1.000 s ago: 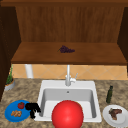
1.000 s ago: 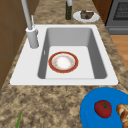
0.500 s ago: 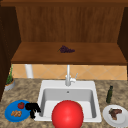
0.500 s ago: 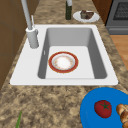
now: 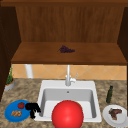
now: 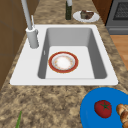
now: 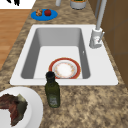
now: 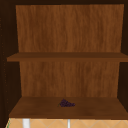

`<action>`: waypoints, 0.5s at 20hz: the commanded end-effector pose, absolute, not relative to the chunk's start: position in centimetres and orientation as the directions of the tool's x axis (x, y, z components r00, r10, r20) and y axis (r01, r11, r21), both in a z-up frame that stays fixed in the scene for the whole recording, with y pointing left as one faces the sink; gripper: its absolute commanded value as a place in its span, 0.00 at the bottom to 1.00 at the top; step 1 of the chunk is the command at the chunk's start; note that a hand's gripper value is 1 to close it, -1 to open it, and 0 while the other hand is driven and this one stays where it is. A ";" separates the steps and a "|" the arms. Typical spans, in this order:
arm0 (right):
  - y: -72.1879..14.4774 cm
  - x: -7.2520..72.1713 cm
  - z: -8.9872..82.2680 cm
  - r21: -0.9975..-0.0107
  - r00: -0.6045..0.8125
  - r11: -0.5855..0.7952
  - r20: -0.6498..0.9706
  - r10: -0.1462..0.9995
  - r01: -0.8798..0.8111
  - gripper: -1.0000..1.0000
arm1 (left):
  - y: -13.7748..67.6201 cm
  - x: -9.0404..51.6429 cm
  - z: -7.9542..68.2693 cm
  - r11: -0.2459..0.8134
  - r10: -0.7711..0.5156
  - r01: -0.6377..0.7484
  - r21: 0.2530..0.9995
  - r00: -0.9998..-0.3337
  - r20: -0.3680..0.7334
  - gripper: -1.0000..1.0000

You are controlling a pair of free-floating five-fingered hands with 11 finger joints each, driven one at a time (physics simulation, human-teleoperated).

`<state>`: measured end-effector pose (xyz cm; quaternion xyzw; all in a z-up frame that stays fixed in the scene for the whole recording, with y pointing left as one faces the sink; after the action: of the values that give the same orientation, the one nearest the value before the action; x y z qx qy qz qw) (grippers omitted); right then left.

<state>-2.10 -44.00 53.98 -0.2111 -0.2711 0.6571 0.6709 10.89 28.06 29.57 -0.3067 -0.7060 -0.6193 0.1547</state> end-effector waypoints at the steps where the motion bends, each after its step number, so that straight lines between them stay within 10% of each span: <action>1: -42.4 -2.7 55.8 -0.589 -0.019 0.058 0.124 0.992 -0.806 0.00 | 28.1 10.9 29.6 0.045 0.242 0.625 0.780 -0.764 0.598 0.50; 10: -40.1 -1.7 56.6 -0.569 0.029 0.045 0.038 0.999 -0.821 0.00 | 28.1 10.9 29.6 0.045 0.242 0.625 0.780 -0.764 0.598 0.50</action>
<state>-1.68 -41.71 54.18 -0.2271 -0.2263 0.6563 0.6830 10.89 28.06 29.57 -0.3067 -0.7060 -0.6193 0.1547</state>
